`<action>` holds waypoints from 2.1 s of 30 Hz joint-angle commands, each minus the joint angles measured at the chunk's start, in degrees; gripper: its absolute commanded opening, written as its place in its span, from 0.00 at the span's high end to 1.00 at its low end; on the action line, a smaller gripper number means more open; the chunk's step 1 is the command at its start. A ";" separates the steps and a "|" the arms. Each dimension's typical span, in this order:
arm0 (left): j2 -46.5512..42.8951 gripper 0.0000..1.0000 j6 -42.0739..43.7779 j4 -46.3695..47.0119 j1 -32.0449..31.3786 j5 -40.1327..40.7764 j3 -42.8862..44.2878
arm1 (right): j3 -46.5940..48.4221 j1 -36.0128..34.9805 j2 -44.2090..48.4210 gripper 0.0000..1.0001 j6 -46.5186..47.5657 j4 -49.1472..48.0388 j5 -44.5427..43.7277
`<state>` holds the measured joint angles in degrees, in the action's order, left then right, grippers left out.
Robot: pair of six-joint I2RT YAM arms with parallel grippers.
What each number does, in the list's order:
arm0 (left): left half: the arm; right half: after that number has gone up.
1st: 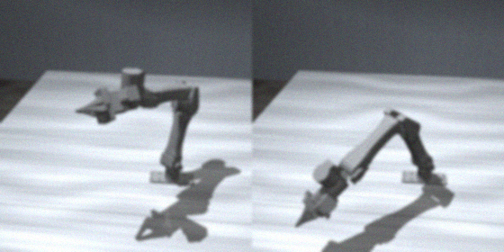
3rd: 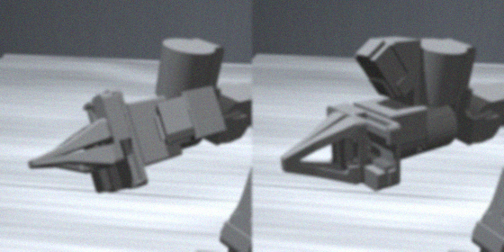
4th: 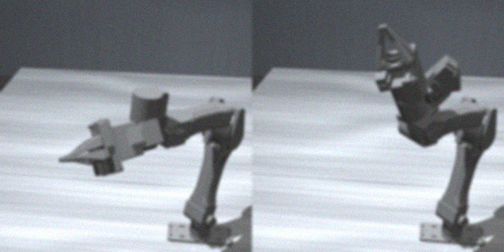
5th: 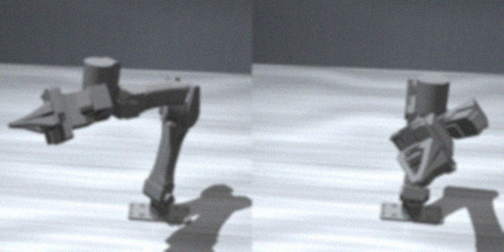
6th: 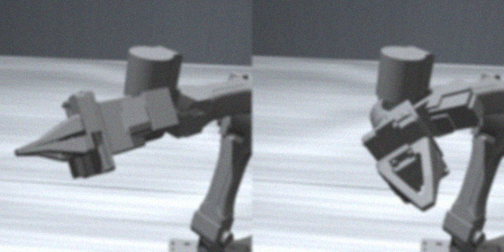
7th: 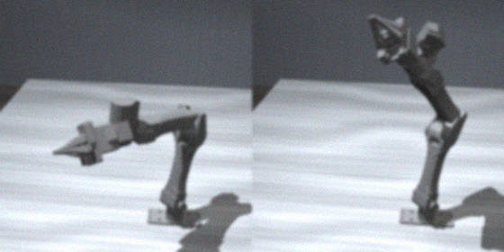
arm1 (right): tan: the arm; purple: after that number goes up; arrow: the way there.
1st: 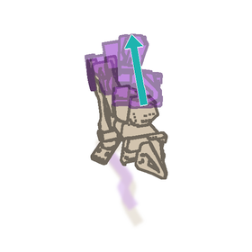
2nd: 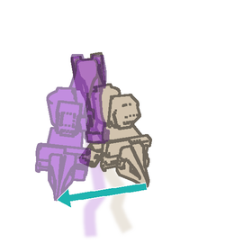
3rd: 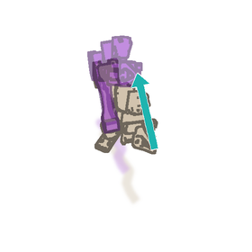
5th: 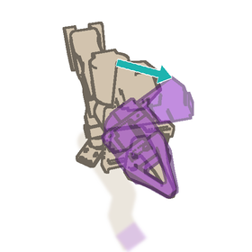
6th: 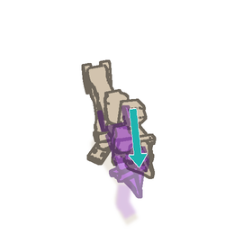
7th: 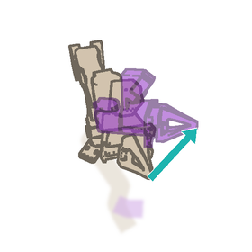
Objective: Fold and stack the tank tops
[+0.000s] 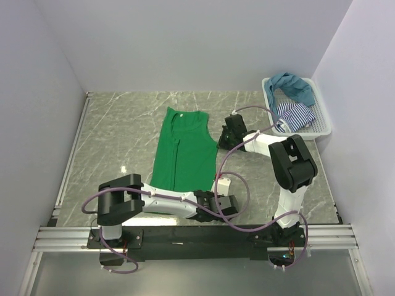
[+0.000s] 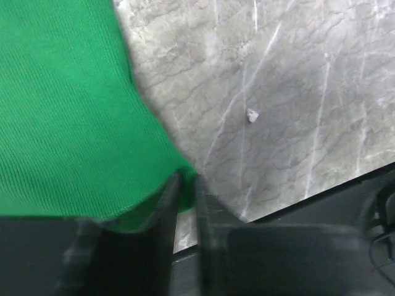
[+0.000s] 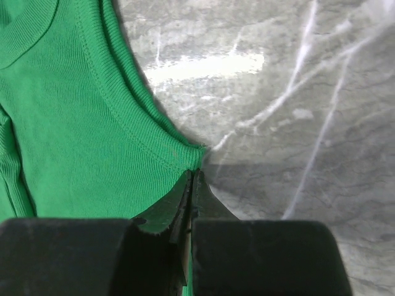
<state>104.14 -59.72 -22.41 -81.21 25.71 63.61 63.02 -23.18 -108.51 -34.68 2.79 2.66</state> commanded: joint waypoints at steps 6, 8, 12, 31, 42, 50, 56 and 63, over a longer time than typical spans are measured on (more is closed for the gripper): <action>-2.44 0.99 -1.01 1.04 -2.11 1.36 2.05 | -4.22 2.26 4.44 1.00 1.36 1.70 -2.48; -6.21 0.99 -1.27 3.86 -2.11 0.39 -0.75 | -5.01 2.79 5.15 1.00 1.63 1.87 -3.97; -12.19 0.99 -2.85 8.87 -2.11 -0.40 -5.60 | -7.03 3.40 7.16 1.00 2.07 2.31 -5.29; -29.07 0.99 -20.86 5.46 -2.02 7.59 -22.91 | -0.89 -0.19 9.28 1.00 1.28 6.70 -6.96; -31.28 0.99 -31.50 -5.70 -2.11 10.58 -25.12 | 13.69 -7.49 -0.20 1.00 -0.30 12.33 -9.86; -33.91 0.99 -36.07 -9.39 -2.11 10.14 -28.10 | 22.92 -11.36 -7.41 1.00 -1.10 14.97 -10.57; -36.90 0.99 -37.48 -10.89 -2.20 10.23 -30.04 | 26.27 -13.21 -9.96 1.00 -0.83 16.02 -11.62; -37.51 1.00 -38.80 -11.95 -2.11 9.53 -31.53 | 28.99 -14.61 -11.64 1.00 -0.48 17.07 -12.59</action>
<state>67.96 -97.01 -32.51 -82.96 35.00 32.95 88.77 -37.30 -119.20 -35.11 19.90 -7.53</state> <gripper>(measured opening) 0.013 0.009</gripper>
